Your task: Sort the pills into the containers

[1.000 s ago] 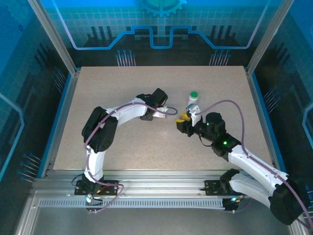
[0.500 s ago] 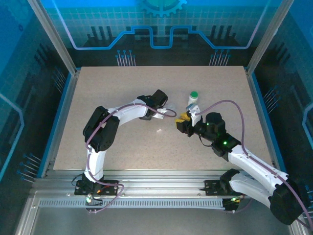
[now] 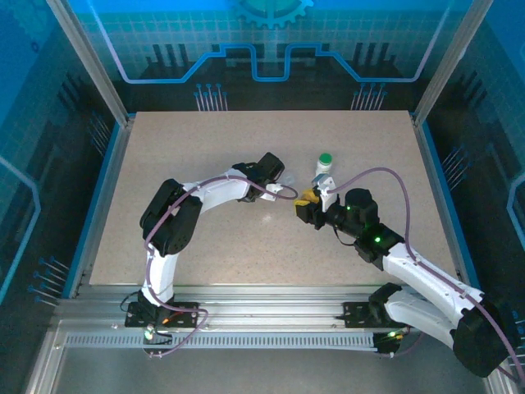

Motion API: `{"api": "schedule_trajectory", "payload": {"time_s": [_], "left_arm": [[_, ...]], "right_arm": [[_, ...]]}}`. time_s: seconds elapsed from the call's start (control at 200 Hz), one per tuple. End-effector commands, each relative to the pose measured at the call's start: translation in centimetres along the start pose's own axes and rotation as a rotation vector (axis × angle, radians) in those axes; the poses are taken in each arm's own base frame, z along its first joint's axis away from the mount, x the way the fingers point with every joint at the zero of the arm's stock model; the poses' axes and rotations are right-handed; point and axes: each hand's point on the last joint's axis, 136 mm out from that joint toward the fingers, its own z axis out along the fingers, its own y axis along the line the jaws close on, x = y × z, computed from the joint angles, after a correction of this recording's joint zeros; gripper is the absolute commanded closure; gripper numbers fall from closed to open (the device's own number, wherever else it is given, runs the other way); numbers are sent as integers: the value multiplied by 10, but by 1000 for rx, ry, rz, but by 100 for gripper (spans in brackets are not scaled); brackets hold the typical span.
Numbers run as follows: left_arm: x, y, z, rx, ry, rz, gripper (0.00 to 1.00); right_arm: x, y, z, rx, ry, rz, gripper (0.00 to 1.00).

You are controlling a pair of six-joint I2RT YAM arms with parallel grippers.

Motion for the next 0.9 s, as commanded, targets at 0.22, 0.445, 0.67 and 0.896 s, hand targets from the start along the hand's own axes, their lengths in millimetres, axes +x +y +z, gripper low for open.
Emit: {"api": "schedule_trajectory", "payload": {"time_s": [0.22, 0.445, 0.67, 0.896], "left_arm": [[-2, 7, -17, 3, -33, -23, 100], [-3, 5, -16, 15, -45, -51, 100], [-3, 7, -17, 11, -46, -67, 100], [-1, 15, -20, -16, -41, -61, 100]], "right_arm": [[-6, 0, -1, -9, -24, 13, 100], [-5, 0, 0, -9, -21, 14, 100], [-5, 0, 0, -11, -20, 14, 100], [-5, 0, 1, -11, -19, 15, 100]]}}
